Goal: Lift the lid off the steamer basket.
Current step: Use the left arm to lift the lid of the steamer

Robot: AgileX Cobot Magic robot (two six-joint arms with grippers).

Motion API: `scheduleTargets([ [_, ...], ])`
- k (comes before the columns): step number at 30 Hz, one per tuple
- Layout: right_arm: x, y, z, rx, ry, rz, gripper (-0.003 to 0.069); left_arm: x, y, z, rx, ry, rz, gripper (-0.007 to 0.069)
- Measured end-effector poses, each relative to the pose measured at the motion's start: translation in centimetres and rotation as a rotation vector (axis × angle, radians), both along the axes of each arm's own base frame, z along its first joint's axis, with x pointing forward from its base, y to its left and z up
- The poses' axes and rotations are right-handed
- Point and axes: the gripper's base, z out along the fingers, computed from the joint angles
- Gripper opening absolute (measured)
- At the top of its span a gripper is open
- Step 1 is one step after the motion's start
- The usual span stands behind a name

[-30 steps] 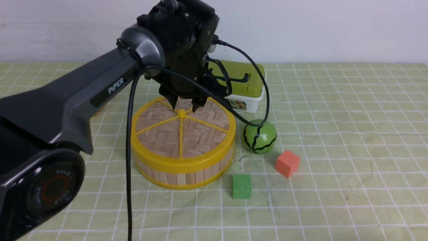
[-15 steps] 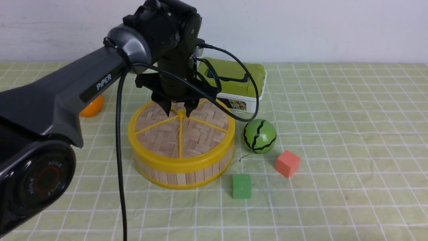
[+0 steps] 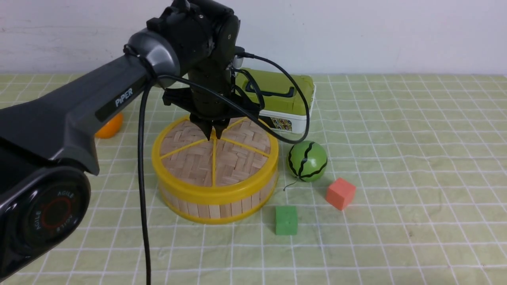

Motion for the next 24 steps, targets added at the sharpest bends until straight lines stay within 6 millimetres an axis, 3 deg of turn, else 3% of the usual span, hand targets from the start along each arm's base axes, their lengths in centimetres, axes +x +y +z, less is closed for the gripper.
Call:
scheduleTargets([
  [3,0.0,0.0,0.0,0.0,0.0,0.0,0.0243,0.0,0.0,0.1,-0.001,-0.002,0.0,-0.0013],
  [10,0.0,0.0,0.0,0.0,0.0,0.0,0.0243,-0.1,0.1,0.5,-0.005,-0.009,0.0,-0.0013],
  [13,0.0,0.0,0.0,0.0,0.0,0.0,0.0243,-0.6,0.3,2.0,-0.02,-0.037,0.0,-0.0013],
  [19,0.0,0.0,0.0,0.0,0.0,0.0,0.0241,-2.6,1.4,7.4,-0.065,-0.144,0.001,-0.0013],
  [22,0.0,0.0,0.0,0.0,0.0,0.0,0.0241,-2.9,1.6,8.1,-0.077,-0.155,0.0,-0.0013],
  [24,0.0,0.0,0.0,0.0,0.0,0.0,0.0241,-2.7,1.4,7.6,-0.08,-0.141,-0.001,-0.0013],
])
